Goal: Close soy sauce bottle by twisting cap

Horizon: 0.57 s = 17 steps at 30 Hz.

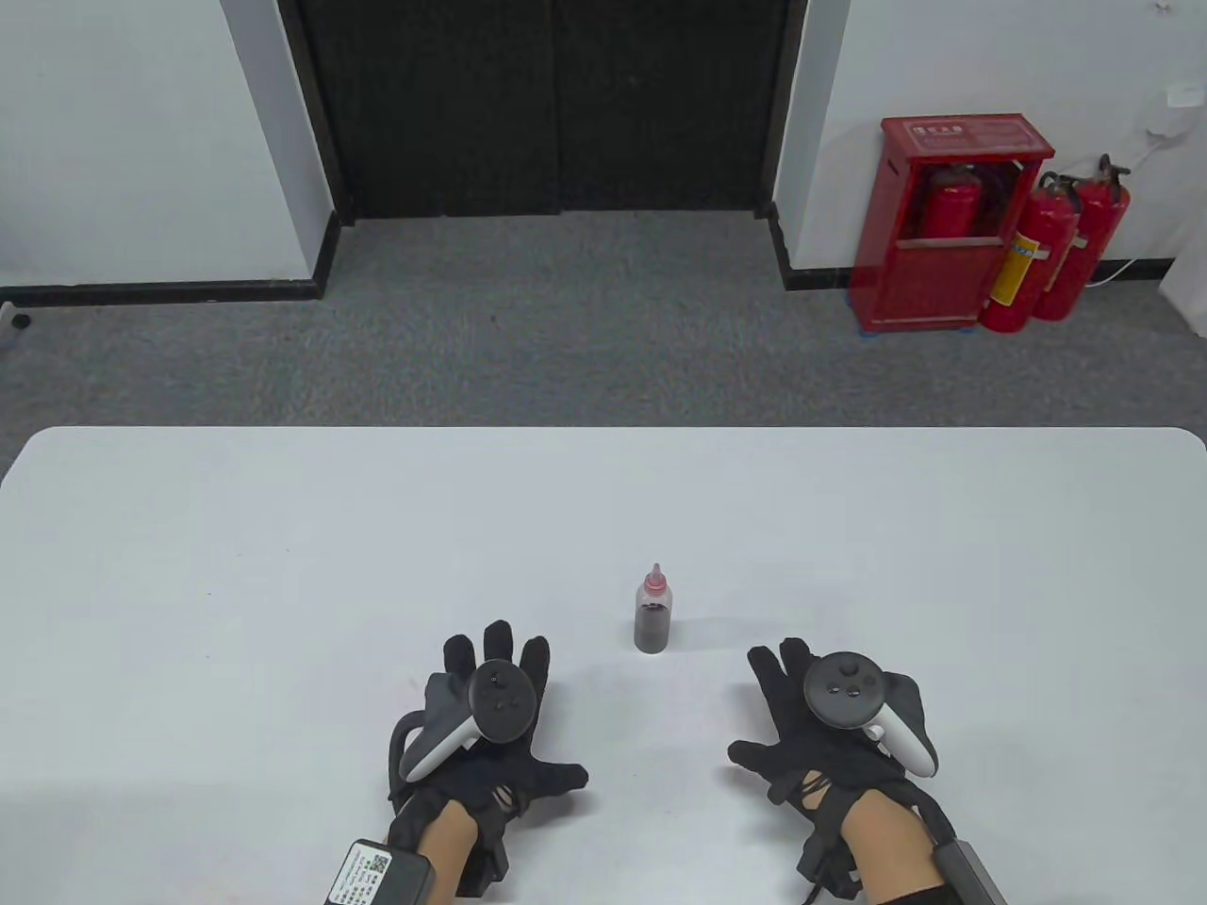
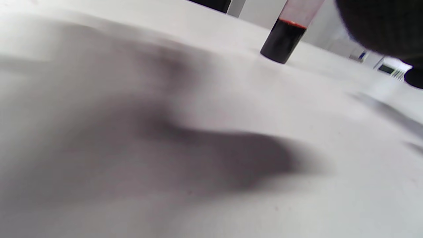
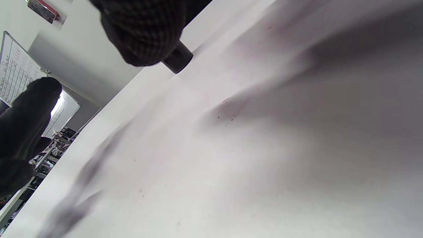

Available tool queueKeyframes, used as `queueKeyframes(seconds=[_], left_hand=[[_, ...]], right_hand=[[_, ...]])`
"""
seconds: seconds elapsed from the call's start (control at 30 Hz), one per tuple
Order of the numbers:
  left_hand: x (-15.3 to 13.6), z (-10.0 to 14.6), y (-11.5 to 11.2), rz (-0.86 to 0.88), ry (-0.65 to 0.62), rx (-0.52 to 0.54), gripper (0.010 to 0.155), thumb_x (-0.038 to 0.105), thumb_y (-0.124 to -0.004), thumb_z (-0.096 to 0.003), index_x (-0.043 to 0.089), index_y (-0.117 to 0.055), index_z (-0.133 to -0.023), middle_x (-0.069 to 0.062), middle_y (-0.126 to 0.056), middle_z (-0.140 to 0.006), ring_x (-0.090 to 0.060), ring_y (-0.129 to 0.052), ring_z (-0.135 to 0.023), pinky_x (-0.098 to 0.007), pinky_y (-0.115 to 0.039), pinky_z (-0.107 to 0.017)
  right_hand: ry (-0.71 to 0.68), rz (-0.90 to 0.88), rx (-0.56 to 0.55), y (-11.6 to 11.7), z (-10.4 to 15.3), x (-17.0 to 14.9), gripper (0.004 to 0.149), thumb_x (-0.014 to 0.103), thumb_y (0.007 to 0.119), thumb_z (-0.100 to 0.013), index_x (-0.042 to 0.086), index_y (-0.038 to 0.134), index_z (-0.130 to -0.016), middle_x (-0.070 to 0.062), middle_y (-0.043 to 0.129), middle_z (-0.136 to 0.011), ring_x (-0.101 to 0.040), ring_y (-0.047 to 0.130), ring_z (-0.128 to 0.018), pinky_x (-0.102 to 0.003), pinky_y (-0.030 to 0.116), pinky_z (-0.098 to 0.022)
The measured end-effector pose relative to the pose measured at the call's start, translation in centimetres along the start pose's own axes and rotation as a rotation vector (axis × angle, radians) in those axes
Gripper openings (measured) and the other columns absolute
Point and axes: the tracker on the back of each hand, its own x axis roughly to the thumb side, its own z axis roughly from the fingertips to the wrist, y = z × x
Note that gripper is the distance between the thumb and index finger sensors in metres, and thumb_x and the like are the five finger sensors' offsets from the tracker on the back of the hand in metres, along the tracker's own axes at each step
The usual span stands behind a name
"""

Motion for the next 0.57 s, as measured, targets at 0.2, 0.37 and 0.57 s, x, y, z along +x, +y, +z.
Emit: queueKeyframes(seconds=[0.2, 0.37, 0.57], left_hand=[[0.7, 0.4, 0.7, -0.003, -0.006, 0.052, 0.121, 0.076, -0.080, -0.0271, 0.039, 0.007, -0.103, 0.001, 0.024, -0.109, -0.044, 0.023, -0.095, -0.069, -0.008, -0.067], [1.1, -0.1, 0.2, -0.034, 0.001, 0.027, 0.120, 0.076, -0.079, -0.0275, 0.038, 0.007, -0.103, 0.001, 0.023, -0.110, -0.044, 0.022, -0.095, -0.069, -0.008, -0.067], [1.3, -0.7, -0.3, -0.049, 0.010, 0.005, 0.119, 0.076, -0.079, -0.0284, 0.038, 0.007, -0.103, 0.001, 0.022, -0.111, -0.045, 0.022, -0.096, -0.069, -0.008, -0.067]], right_hand=[[-0.025, -0.010, 0.001, -0.2, 0.1, 0.2, 0.095, 0.047, 0.079, -0.044, 0.033, 0.008, -0.106, -0.013, -0.007, -0.115, -0.049, -0.004, -0.102, -0.074, 0.015, -0.066], [-0.037, -0.018, 0.023, -0.2, 0.1, 0.1, 0.094, 0.048, 0.078, -0.044, 0.033, 0.009, -0.106, -0.014, -0.006, -0.116, -0.049, -0.003, -0.103, -0.074, 0.016, -0.066], [-0.044, -0.061, 0.024, -0.5, 0.3, -0.2, 0.094, 0.048, 0.077, -0.044, 0.032, 0.009, -0.107, -0.014, -0.004, -0.116, -0.050, -0.002, -0.103, -0.075, 0.016, -0.066]])
